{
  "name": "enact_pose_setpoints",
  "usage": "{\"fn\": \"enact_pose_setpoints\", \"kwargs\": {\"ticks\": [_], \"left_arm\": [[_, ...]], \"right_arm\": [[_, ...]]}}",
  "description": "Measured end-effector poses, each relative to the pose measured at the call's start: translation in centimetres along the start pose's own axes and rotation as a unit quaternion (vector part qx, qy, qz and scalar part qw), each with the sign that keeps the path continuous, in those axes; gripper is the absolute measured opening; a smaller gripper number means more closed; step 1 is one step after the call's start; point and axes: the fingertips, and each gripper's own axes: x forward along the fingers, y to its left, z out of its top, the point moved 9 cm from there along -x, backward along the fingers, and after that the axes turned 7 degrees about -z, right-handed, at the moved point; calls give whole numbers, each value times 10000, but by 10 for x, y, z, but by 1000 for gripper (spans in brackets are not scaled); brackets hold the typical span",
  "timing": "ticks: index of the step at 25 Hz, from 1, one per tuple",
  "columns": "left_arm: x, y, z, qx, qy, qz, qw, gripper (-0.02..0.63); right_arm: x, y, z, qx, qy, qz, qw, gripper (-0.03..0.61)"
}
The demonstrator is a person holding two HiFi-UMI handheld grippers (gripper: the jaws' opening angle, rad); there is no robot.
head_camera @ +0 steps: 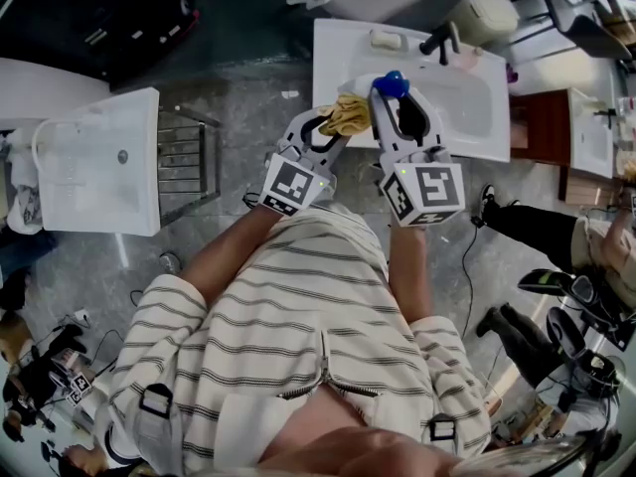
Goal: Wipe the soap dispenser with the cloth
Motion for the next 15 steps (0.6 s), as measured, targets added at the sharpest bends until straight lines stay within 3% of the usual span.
{"fn": "enact_pose_setpoints", "kwargs": {"ticks": [15], "left_arm": [[-20, 8, 22, -115, -359, 84, 9993, 118]], "right_arm": [[-3, -3, -4, 10, 36, -64, 10000, 126]]}}
